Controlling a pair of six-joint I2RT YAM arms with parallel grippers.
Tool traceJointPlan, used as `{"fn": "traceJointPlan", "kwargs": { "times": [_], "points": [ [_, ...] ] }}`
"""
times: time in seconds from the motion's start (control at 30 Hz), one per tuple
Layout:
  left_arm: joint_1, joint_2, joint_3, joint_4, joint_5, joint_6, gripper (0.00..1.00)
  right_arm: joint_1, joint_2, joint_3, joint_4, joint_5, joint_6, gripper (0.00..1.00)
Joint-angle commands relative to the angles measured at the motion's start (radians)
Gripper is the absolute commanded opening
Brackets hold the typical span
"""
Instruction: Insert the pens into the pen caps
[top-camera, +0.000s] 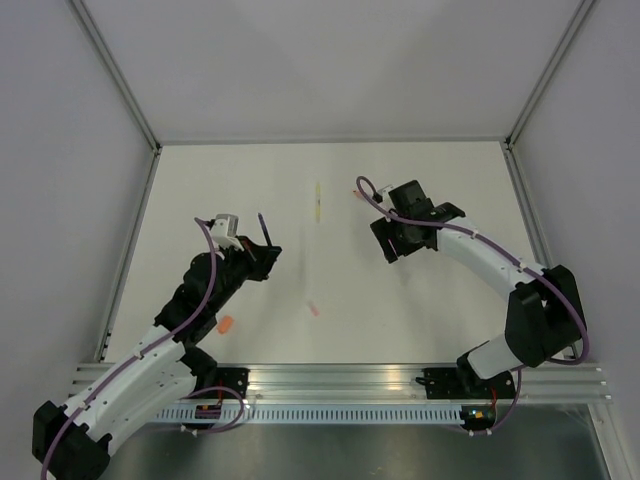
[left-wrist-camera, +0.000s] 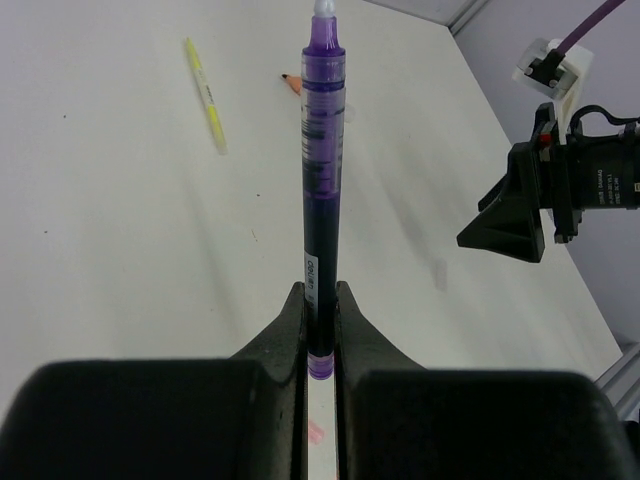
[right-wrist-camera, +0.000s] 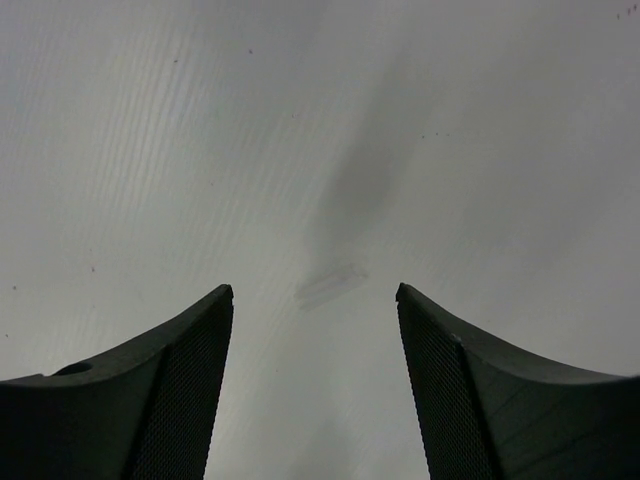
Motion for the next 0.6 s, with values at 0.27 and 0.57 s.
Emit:
{"fn": "traceJointPlan", "kwargs": {
  "times": [0.27, 0.57],
  "points": [
    [0.000, -0.148, -0.037, 0.041, -0.015, -0.025, 0.02, -0.003, -0.010, 0.044, -0.062, -0.136, -0.823, 0.71],
    [-0.001, -0.224, -0.068, 0.033, -0.078, -0.049, 0.02, -0.041, 0.100, 0.036, -0.105, -0.219, -1.041, 0.72]
  ]
}}
